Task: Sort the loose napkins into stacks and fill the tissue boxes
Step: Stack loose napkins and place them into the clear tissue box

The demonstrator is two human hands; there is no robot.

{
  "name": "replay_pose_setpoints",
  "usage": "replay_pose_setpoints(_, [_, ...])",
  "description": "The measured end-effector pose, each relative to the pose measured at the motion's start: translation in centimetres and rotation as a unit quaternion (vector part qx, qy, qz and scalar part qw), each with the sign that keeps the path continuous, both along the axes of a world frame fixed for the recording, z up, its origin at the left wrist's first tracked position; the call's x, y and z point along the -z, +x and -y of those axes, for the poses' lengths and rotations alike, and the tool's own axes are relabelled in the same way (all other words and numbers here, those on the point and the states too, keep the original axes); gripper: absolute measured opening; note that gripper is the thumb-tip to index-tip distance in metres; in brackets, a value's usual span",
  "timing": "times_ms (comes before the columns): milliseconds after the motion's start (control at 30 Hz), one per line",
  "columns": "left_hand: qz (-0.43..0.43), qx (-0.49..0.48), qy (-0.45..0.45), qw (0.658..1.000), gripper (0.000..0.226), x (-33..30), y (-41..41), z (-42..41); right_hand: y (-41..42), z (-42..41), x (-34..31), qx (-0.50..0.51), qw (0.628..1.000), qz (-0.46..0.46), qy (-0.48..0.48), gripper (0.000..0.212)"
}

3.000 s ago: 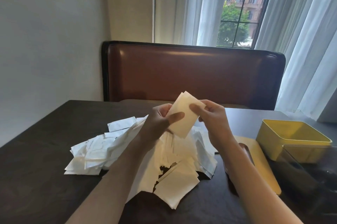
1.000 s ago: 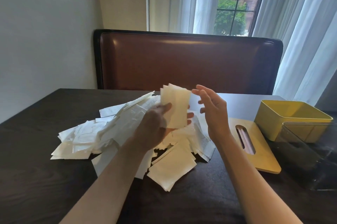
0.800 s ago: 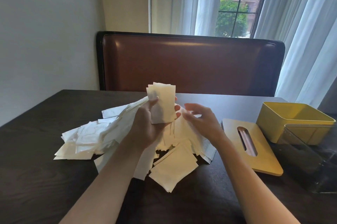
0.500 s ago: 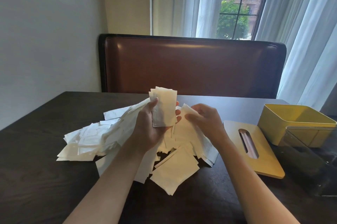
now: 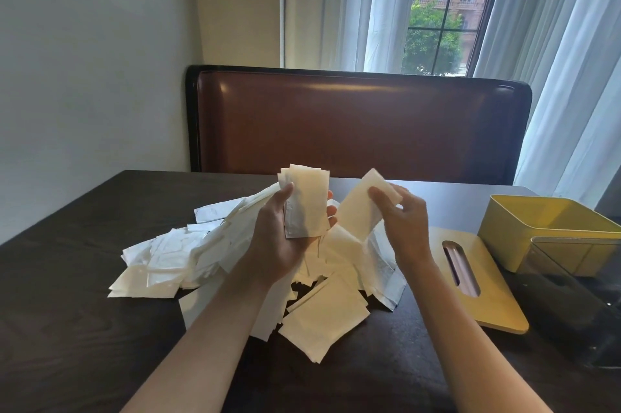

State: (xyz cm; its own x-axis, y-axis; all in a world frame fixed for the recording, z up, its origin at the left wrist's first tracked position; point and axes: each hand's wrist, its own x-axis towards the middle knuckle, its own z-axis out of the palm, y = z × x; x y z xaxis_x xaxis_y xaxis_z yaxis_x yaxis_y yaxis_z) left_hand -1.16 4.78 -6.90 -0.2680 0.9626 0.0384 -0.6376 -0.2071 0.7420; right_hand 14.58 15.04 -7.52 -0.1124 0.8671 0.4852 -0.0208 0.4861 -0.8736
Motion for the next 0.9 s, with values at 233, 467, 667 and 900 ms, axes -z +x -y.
replay_pose_setpoints(233, [-0.071, 0.017, -0.004, 0.997, 0.037, 0.0, 0.5, 0.0, 0.8, 1.5, -1.6, -0.154, 0.974, -0.138, -0.096, 0.013])
replay_pose_setpoints(467, [-0.184, 0.125, 0.019, 0.975, 0.036, 0.6, 1.6, 0.2, -0.3, 1.6, -0.8, -0.123, 0.989, -0.069, -0.043, 0.021])
replay_pose_setpoints(667, [-0.174, 0.163, 0.037, 0.97, 0.03, 0.5, 2.1, 0.2, -0.6, 1.7, -0.7, -0.112, 0.991, -0.052, -0.043, 0.029])
replay_pose_setpoints(900, [-0.175, 0.156, 0.021, 0.972, 0.034, 0.4, 2.1, 0.3, -0.5, 1.7, -0.6, -0.139, 0.989, -0.02, -0.048, 0.025])
